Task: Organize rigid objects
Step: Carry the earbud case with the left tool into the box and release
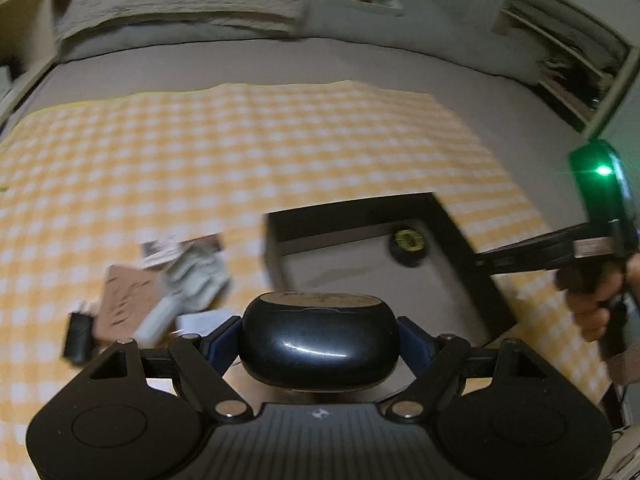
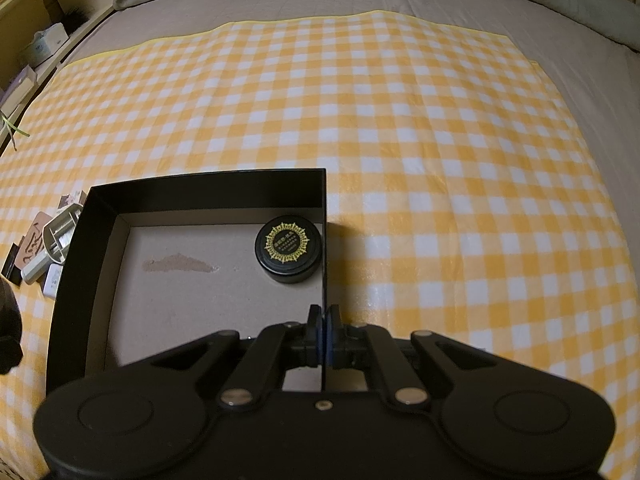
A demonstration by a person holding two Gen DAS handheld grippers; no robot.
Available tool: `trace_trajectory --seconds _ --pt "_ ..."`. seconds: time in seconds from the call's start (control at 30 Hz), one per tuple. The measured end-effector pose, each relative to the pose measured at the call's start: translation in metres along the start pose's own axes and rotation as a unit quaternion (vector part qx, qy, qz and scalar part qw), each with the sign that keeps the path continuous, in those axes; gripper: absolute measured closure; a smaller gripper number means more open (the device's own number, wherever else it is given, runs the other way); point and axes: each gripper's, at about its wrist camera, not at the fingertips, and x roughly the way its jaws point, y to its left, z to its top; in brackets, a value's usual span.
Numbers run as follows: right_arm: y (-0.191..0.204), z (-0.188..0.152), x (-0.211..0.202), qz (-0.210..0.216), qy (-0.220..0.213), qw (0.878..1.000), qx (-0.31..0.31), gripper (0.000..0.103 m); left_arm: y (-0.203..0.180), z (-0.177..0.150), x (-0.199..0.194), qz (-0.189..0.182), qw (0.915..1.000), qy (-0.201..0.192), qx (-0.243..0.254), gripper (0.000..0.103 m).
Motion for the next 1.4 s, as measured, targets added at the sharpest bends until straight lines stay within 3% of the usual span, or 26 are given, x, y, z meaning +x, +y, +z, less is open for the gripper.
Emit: trace_trajectory --seconds 0.43,0.53,0.8,1.03,1.27,1.4 --pt "-0.002 0.004 0.002 0.002 0.006 1.000 0.003 0.100 -0.062 0.011 0.058 -0.036 0.9954 0.050 -0.073 0.022" --pt "-0.001 0.004 0.004 0.005 0.009 1.000 0.004 0.100 -0.074 0.010 0.068 -0.017 0.9948 0.053 -0.085 0.022" --pt "0.000 0.004 0.006 0.007 0.010 1.000 0.004 0.100 -0.083 0.007 0.096 -0.033 0.9884 0.069 -0.131 0.022" --pt "0.009 0.001 0.004 0.012 0.015 1.000 0.006 0.099 -0.085 0.005 0.107 -0.024 0.9818 0.078 -0.172 0.022" --pt "0.013 0.001 0.003 0.015 0.017 1.000 0.009 0.099 -0.092 0.002 0.118 -0.051 0.9773 0.087 -0.186 0.021" --pt "0.015 0.002 0.002 0.016 0.017 1.000 0.009 0.099 -0.091 -0.001 0.123 -0.047 0.9751 0.095 -0.195 0.019"
